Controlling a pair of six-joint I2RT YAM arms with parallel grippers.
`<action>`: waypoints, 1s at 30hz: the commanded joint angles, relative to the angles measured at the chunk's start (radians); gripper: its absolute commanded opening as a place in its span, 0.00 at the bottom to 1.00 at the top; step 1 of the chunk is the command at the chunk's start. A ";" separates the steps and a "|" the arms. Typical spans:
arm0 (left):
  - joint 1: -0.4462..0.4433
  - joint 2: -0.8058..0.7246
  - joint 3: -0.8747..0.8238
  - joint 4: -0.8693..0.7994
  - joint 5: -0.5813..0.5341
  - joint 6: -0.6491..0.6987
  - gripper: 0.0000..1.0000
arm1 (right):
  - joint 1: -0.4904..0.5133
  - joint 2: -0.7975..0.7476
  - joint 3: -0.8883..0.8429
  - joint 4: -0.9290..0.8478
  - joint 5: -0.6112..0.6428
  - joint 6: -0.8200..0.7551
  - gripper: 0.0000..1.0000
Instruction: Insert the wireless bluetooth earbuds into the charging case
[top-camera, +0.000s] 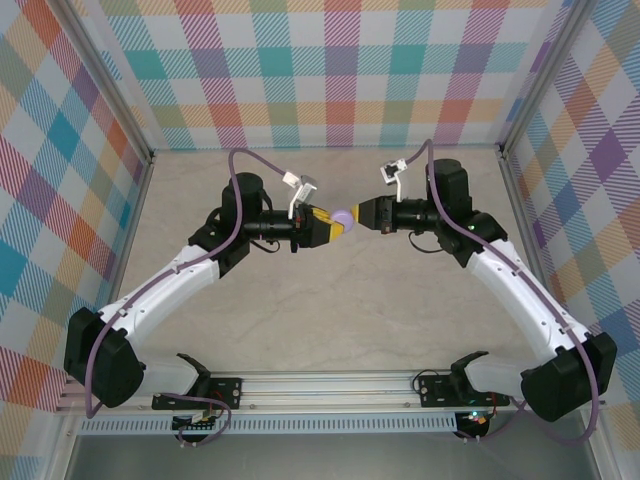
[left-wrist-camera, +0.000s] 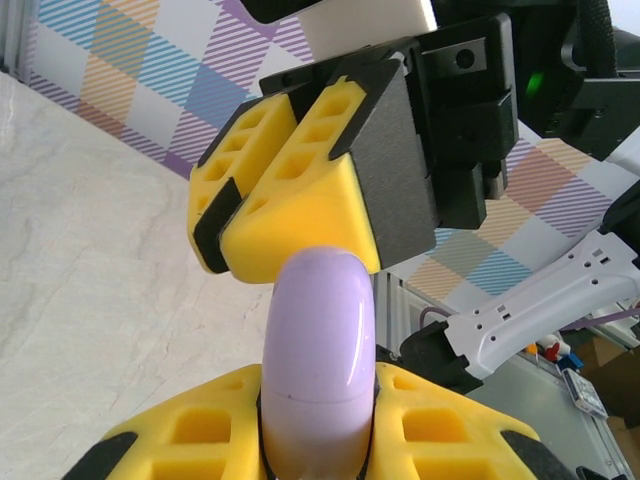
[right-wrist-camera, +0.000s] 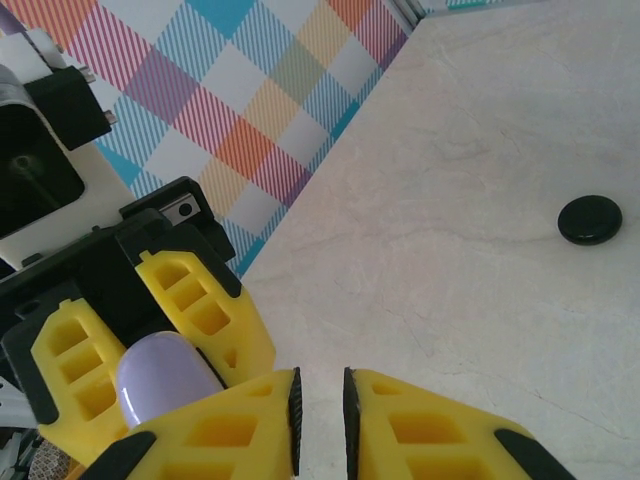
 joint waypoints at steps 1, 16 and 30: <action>-0.015 0.023 0.035 -0.007 -0.038 -0.012 0.08 | 0.005 -0.029 0.003 0.046 -0.048 -0.011 0.22; -0.014 0.110 0.102 -0.191 -0.191 0.002 0.09 | 0.004 0.028 0.067 -0.243 0.368 -0.072 0.30; -0.017 0.253 0.062 -0.263 -0.344 -0.140 0.12 | 0.004 0.043 0.039 -0.270 0.438 -0.079 0.33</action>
